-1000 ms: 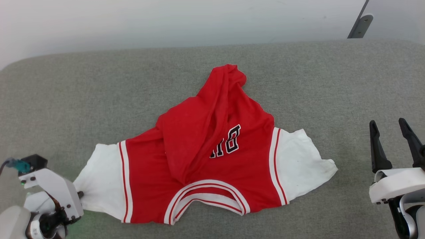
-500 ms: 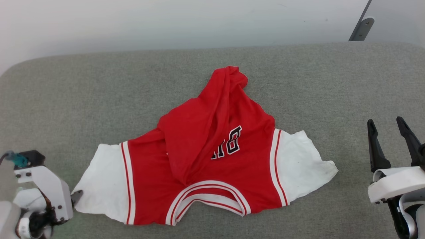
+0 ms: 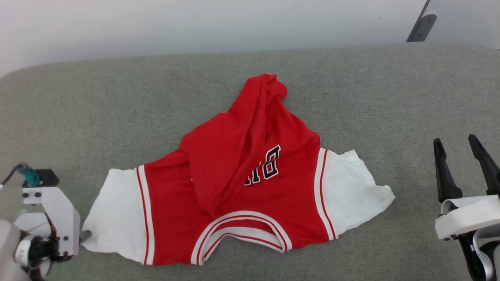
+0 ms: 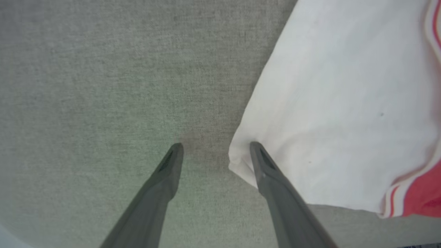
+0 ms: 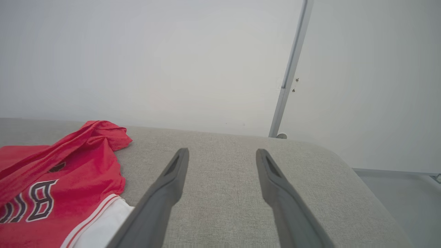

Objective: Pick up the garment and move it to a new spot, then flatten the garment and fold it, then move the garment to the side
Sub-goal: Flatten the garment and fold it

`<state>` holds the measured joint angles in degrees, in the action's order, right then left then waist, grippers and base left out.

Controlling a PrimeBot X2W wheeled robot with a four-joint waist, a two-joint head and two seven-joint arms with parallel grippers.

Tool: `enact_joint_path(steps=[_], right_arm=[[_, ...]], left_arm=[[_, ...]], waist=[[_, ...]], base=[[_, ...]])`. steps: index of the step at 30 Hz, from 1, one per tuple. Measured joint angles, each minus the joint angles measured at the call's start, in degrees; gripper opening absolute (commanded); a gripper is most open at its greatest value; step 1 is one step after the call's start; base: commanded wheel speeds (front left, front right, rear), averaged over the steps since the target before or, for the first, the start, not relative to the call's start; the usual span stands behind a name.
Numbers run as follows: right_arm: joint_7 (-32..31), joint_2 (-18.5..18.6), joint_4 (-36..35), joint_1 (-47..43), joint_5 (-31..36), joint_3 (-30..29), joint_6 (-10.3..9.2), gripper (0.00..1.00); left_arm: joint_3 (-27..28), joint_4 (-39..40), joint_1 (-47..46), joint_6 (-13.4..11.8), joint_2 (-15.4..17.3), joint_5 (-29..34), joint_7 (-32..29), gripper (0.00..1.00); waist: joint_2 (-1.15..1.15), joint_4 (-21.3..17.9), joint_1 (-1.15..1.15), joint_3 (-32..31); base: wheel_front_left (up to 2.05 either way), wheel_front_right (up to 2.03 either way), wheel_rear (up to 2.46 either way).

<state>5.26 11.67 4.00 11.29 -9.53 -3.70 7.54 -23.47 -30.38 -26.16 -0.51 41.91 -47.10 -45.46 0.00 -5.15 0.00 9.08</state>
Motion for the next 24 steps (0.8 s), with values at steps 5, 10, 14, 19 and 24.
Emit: enact_joint_path(steps=[5, 10, 14, 19, 24], right_arm=[[-0.67, 0.09, -1.48, -0.75, -0.05, -0.82, 0.0, 1.0], [-1.36, 0.1, -2.56, -1.73, -0.05, -1.68, 0.0, 1.0], [-2.27, 0.07, -3.07, -2.46, -0.04, -2.04, 0.0, 1.0], [-4.31, 0.02, -3.47, -2.98, -0.46, -2.02, 0.0, 1.0], [-10.07, -0.02, -3.46, -5.4, -2.81, -1.05, 0.0, 1.0]], left_arm=[[-0.73, -1.79, -1.09, 1.0, -0.53, 0.19, 0.1, 1.0], [-0.63, -3.83, -2.38, 0.98, -1.92, -0.69, -0.47, 1.0], [-0.56, -5.2, -3.23, 0.89, -2.63, -1.85, -2.16, 0.19], [-0.34, -5.39, -4.07, 1.08, -3.87, -2.86, -2.4, 0.0], [-0.23, -4.83, -4.18, 1.26, -3.77, -3.28, -2.42, 0.0]], waist=[[0.0, -0.51, 0.0, 1.08], [0.0, -0.79, 0.0, 2.05], [0.0, -0.85, 0.0, 2.41], [0.0, -0.69, 0.0, 2.58], [0.0, -0.47, 0.0, 2.65]], base=[[0.0, 0.0, 0.0], [0.0, 0.0, 0.0], [0.0, 0.0, 0.0], [0.0, 0.0, 0.0], [0.0, 0.0, 0.0]])
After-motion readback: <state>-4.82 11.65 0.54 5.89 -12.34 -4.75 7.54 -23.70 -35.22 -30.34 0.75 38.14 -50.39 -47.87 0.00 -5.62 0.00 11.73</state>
